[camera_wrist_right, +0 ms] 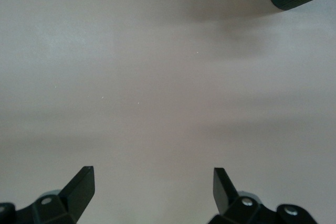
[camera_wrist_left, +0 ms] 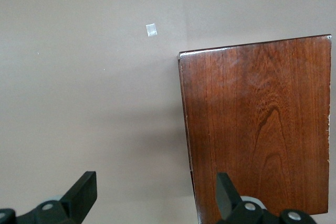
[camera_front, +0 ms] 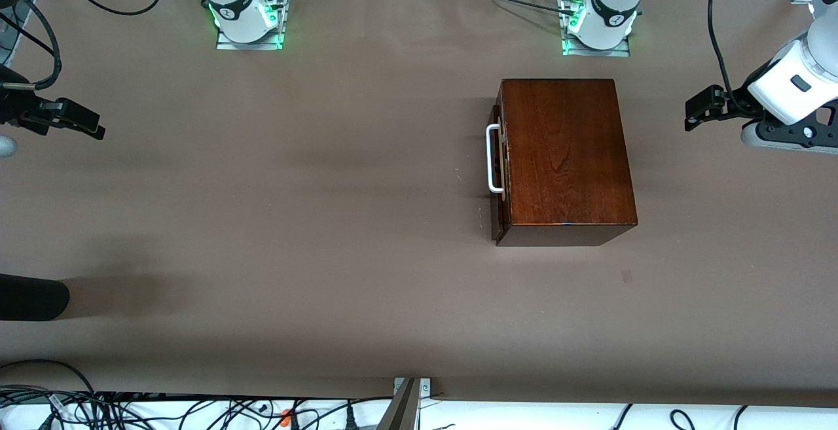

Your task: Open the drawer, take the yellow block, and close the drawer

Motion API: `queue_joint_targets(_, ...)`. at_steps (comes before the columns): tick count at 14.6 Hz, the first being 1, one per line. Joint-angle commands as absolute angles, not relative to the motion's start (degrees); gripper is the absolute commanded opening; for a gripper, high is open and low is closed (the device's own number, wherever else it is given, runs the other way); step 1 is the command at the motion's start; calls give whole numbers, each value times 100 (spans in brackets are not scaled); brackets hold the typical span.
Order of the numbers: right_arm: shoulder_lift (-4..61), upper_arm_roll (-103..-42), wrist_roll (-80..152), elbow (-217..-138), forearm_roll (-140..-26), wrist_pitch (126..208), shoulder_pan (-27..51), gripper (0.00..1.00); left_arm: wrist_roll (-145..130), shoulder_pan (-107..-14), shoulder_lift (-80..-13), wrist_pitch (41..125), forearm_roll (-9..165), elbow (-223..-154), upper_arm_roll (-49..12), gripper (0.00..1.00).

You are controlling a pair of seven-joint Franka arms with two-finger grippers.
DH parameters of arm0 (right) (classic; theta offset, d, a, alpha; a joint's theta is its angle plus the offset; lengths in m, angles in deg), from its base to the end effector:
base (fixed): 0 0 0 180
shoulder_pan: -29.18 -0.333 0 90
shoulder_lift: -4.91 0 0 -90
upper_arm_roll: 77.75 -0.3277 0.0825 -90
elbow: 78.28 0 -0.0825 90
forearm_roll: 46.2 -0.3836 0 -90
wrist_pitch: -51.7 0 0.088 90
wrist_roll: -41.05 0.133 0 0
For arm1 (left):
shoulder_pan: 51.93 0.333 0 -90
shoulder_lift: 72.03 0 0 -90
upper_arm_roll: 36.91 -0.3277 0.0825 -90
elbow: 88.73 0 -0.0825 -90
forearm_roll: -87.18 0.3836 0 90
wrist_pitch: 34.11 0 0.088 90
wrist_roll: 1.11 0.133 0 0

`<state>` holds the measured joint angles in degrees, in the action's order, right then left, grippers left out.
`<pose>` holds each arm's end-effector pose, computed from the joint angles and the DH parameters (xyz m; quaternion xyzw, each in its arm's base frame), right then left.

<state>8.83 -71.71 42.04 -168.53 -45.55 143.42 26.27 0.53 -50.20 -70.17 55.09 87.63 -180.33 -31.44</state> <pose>0.5746 -0.0310 0.5723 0.9991 -0.0356 -0.0214 0.0089 0.5577 -0.0346 0.5780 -0.9982 0.0470 0.0370 0.0031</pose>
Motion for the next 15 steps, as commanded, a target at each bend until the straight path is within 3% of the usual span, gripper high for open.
queue_joint_targets(1,869,-7212,4132,-16836,-4541,14363,2628,100,161,-5000,-7071,5422,8894,-18005,-3119,100)
queue_joint_targets(15,877,-7221,4202,-16836,-4558,14478,2628,100,83,-5105,-6949,5107,8745,-18005,-3076,100)
